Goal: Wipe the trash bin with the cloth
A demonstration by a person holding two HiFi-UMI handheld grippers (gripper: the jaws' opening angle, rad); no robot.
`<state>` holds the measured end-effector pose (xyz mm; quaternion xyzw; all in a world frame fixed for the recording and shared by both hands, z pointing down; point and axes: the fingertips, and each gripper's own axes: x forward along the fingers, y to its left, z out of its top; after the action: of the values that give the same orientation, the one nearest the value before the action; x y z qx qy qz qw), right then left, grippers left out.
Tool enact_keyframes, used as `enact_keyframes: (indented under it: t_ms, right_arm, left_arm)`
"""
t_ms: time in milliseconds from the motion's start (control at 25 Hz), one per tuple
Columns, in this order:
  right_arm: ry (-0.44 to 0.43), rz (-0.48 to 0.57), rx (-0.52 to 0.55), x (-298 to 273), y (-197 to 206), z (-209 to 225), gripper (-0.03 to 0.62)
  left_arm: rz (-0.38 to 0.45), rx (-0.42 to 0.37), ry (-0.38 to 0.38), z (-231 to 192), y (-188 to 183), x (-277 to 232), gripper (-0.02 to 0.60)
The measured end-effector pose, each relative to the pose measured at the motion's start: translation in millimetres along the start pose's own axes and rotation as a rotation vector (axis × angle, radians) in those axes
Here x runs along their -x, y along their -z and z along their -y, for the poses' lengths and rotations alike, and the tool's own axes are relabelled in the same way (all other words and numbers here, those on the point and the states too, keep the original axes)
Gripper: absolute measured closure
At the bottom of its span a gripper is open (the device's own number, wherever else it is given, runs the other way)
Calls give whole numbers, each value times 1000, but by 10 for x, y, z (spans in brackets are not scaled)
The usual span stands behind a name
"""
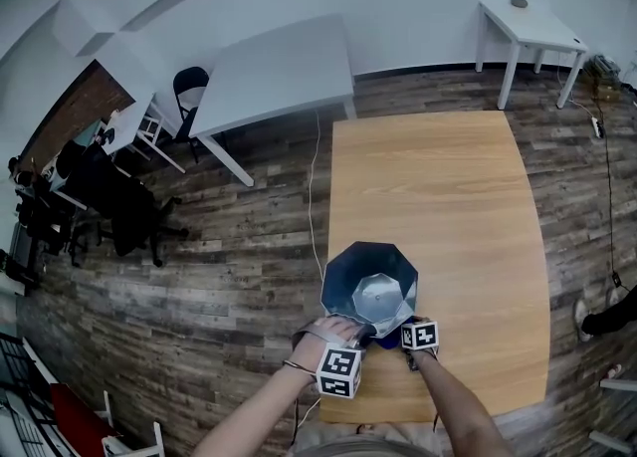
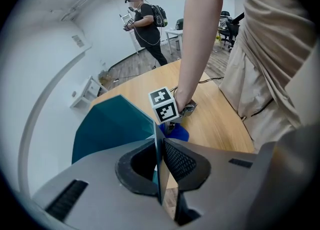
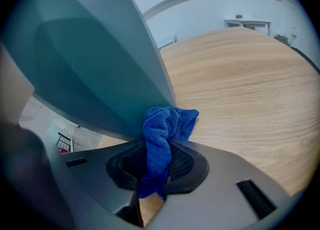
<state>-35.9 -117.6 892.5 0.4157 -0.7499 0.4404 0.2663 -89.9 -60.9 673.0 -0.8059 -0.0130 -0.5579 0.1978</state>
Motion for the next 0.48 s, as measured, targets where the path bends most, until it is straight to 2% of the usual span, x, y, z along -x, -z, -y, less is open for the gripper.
enact_keyframes:
  t_ms: [200, 480]
  right_arm:
    - [0, 12, 37, 111, 2, -79, 514]
    - [-120, 179, 93, 935, -224, -515, 514]
  left_arm:
    - [-10, 15, -21, 16, 51, -14, 541]
    - [-38, 91, -18, 7, 21, -8, 540]
